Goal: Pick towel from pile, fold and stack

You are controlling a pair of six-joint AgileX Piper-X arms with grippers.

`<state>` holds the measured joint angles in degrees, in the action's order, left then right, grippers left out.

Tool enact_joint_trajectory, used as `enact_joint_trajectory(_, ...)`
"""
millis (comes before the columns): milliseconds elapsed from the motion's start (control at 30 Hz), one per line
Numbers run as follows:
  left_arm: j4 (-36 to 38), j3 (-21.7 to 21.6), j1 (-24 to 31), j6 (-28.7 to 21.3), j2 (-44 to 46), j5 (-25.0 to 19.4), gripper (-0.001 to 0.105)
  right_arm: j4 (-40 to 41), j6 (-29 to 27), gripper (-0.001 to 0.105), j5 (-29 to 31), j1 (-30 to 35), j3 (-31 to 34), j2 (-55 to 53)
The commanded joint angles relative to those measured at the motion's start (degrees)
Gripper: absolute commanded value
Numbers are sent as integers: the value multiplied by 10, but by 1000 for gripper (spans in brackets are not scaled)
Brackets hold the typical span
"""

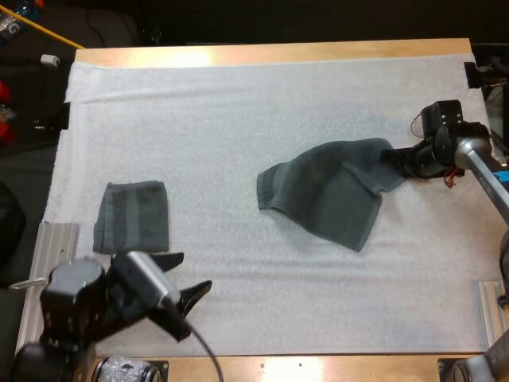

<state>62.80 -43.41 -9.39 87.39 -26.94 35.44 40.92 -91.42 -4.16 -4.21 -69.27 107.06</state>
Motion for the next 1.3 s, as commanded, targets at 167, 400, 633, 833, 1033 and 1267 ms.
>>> enact_joint_trajectory(167, -40, -9, -59, -31, -91, -3, 62, -1, -14, 0, -8, 0, 1, -19)
enact_joint_trajectory(400, -129, -9, -188, -28, -179, -85, 62, 4, -13, 0, -8, 0, 1, -19)
enact_joint_trajectory(633, -208, -31, -326, -24, -286, -214, 62, 5, -13, 0, -8, 0, 1, -19)
enact_joint_trajectory(833, -221, -94, -390, -24, -394, -262, 62, 5, -13, 0, -9, 0, 1, -19)
enact_joint_trajectory(1033, -259, -143, -430, -26, -493, -275, 62, 5, -13, 0, -9, 0, 1, -19)
enact_joint_trajectory(1267, -298, -171, -455, -26, -574, -275, 62, 7, -32, 0, -9, 0, 1, -19)
